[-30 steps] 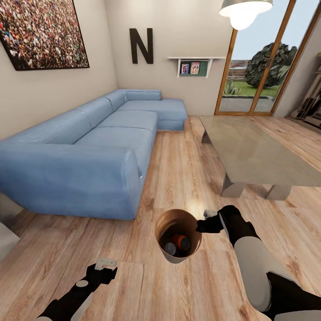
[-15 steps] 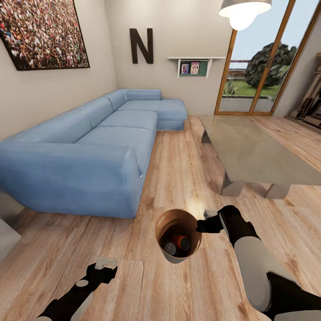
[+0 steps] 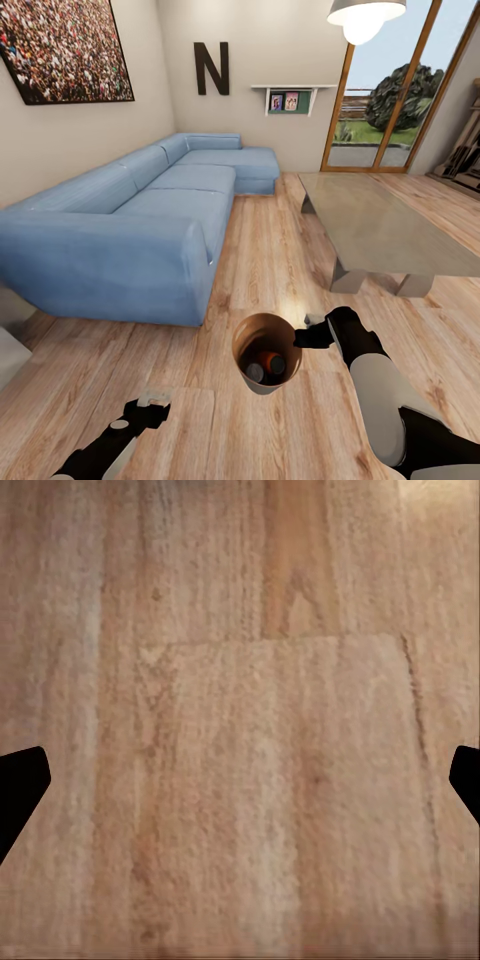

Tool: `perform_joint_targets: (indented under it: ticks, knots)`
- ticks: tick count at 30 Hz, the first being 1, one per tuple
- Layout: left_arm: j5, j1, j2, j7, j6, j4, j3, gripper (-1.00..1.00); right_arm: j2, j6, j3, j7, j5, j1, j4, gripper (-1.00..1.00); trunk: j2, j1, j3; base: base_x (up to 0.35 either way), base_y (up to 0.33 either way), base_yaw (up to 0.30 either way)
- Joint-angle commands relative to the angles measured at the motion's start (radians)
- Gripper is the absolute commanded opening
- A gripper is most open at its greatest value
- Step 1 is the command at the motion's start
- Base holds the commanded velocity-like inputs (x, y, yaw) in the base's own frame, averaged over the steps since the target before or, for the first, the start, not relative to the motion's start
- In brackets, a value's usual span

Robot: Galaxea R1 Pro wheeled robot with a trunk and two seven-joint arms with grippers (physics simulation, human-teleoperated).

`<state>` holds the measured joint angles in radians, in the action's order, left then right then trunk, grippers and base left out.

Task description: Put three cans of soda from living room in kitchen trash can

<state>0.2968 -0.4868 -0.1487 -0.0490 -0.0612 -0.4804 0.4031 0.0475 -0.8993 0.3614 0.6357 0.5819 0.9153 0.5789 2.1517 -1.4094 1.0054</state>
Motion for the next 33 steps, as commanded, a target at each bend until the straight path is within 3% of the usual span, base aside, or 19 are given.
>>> perform_joint_targets:
  ticks: [1,3,5,7,11,20,33]
  knots:
    - [0.001,0.0,0.0,0.0,-0.003,0.015,-0.003,1.0,0.001,-0.008,0.001,0.005,-0.022,0.0,0.001,-1.0,0.007,-0.004,0.003,0.0,0.0,0.0]
    - [0.002,0.0,0.0,0.0,-0.004,0.042,-0.016,1.0,0.001,-0.009,0.0,0.005,-0.021,0.0,0.002,-1.0,0.021,-0.011,0.009,0.0,0.0,0.0]
    - [0.003,0.0,0.001,0.003,-0.006,0.105,-0.069,1.0,0.001,-0.012,0.0,0.005,-0.02,0.001,0.004,-1.0,0.035,-0.019,0.016,0.0,0.0,0.0]
    - [0.002,0.0,0.001,0.006,-0.007,0.136,-0.1,1.0,0.001,-0.013,0.0,0.005,-0.019,0.001,0.005,-1.0,0.049,-0.027,0.022,0.0,0.0,0.0]
    - [0.001,0.0,0.001,0.006,-0.005,0.157,-0.121,1.0,0.0,-0.013,-0.001,0.005,-0.018,0.001,0.005,-1.0,0.077,-0.042,0.034,0.0,0.0,0.0]
    - [-0.003,0.002,0.004,0.009,0.037,0.168,-0.124,1.0,0.001,-0.012,-0.001,0.006,-0.017,0.001,0.005,-1.0,0.14,-0.077,0.063,0.0,0.0,0.0]
    - [-0.007,0.002,0.009,0.004,0.049,0.178,-0.121,1.0,0.001,-0.01,-0.001,0.004,-0.017,0.001,0.006,-1.0,0.14,-0.077,0.063,0.0,0.0,0.0]
